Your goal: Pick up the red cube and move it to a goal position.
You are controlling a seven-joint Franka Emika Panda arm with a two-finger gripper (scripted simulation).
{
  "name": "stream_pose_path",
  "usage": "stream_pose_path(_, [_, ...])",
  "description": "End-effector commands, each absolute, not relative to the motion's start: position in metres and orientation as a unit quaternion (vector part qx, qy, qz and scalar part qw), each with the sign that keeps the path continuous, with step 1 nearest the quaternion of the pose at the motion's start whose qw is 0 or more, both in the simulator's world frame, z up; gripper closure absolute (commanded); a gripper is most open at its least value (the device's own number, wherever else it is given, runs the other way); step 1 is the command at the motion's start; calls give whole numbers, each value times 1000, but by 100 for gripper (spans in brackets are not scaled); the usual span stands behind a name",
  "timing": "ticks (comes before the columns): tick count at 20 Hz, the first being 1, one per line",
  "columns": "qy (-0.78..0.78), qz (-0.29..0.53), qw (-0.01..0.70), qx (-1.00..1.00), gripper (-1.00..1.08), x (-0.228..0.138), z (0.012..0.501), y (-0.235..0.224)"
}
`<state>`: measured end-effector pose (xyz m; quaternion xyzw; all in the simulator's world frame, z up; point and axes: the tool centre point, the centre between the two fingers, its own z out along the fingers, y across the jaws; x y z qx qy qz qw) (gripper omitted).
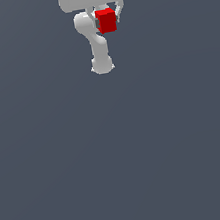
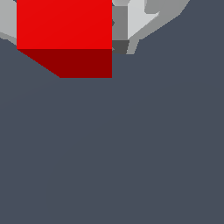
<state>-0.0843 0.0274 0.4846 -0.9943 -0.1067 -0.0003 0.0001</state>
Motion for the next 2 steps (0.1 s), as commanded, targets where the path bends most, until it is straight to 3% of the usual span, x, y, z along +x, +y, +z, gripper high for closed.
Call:
stream_pose_path(1, [-107,0,0,-994,108,-85,488,27])
stream_pose_path(2, [-107,0,0,-994,108,-85,488,27])
